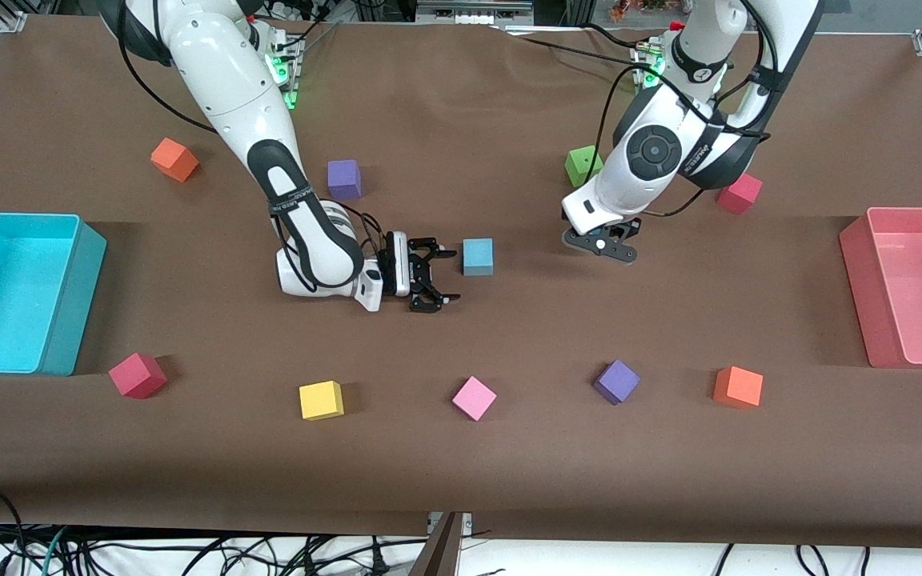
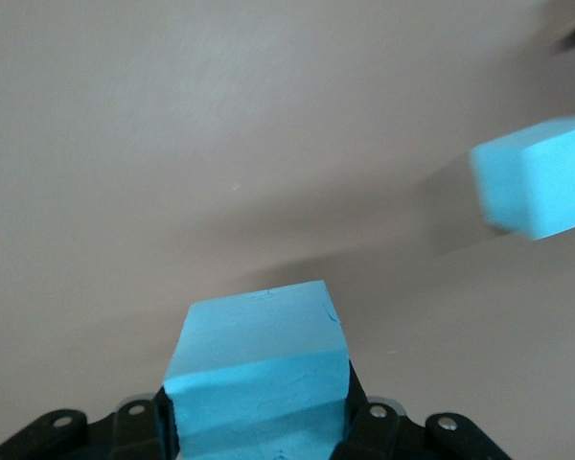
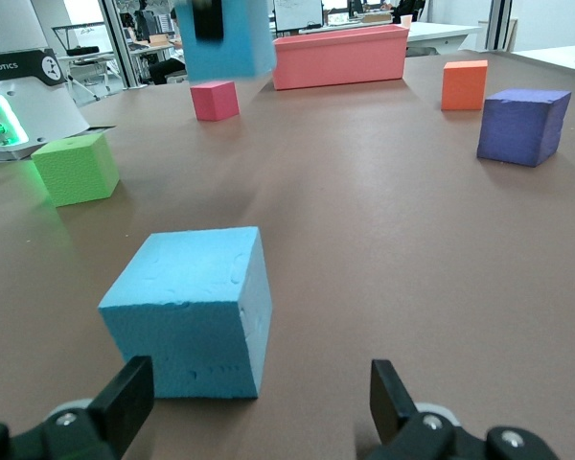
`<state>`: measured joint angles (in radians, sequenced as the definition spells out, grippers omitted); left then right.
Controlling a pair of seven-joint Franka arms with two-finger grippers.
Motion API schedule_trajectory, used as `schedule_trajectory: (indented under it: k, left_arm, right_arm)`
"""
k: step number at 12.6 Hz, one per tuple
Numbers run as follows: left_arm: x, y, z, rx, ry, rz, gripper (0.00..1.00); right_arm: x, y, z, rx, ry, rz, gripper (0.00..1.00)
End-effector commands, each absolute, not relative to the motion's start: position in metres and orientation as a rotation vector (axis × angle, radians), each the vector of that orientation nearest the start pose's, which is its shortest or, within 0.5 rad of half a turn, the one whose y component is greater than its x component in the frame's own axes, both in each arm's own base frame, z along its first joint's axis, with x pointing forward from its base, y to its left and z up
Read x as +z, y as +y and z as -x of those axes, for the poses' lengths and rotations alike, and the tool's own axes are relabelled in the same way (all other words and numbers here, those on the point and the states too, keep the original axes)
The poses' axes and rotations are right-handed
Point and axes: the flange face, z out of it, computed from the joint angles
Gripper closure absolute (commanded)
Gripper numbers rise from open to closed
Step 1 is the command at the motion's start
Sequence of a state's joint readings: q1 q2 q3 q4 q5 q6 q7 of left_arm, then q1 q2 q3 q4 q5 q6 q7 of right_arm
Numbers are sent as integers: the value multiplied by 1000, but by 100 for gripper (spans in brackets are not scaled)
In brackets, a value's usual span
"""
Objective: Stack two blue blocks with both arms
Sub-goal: 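Lift the second cyan cube with the left gripper toward the placed cube, then lower the held cyan cube onto the placed cyan cube with the left gripper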
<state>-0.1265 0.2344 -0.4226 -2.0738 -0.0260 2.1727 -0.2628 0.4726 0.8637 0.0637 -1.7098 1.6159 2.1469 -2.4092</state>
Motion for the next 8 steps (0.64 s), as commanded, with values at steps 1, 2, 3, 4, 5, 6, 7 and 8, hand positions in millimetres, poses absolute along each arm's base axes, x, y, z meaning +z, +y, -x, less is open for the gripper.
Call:
schedule_trajectory:
  k: [1, 2, 3, 4, 5, 6, 7, 8]
  left_arm:
    - [323, -363, -505, 322, 315, 3263, 74]
    - [324, -389, -504, 328, 252, 3286, 74]
    - [323, -411, -504, 338, 185, 3301, 74]
    - [318, -433, -498, 357, 129, 3303, 74]
    - [315, -450, -493, 354, 90, 3301, 74]
    - [312, -454, -496, 359, 70, 3302, 74]
    - [305, -454, -497, 363, 72, 3299, 74]
    - [295, -455, -498, 370, 61, 3306, 74]
  right_arm:
    - [88, 363, -529, -846, -1501, 1440, 0]
    - [89, 366, -527, -845, -1503, 1435, 0]
    - [89, 367, -526, -843, -1505, 1433, 0]
    - [89, 367, -526, -843, -1505, 1433, 0]
    - [89, 370, -524, -841, -1508, 1429, 0]
    - [88, 370, -523, -838, -1508, 1428, 0]
    - [88, 370, -523, -838, -1508, 1428, 0]
    - [89, 370, -523, -838, -1508, 1428, 0]
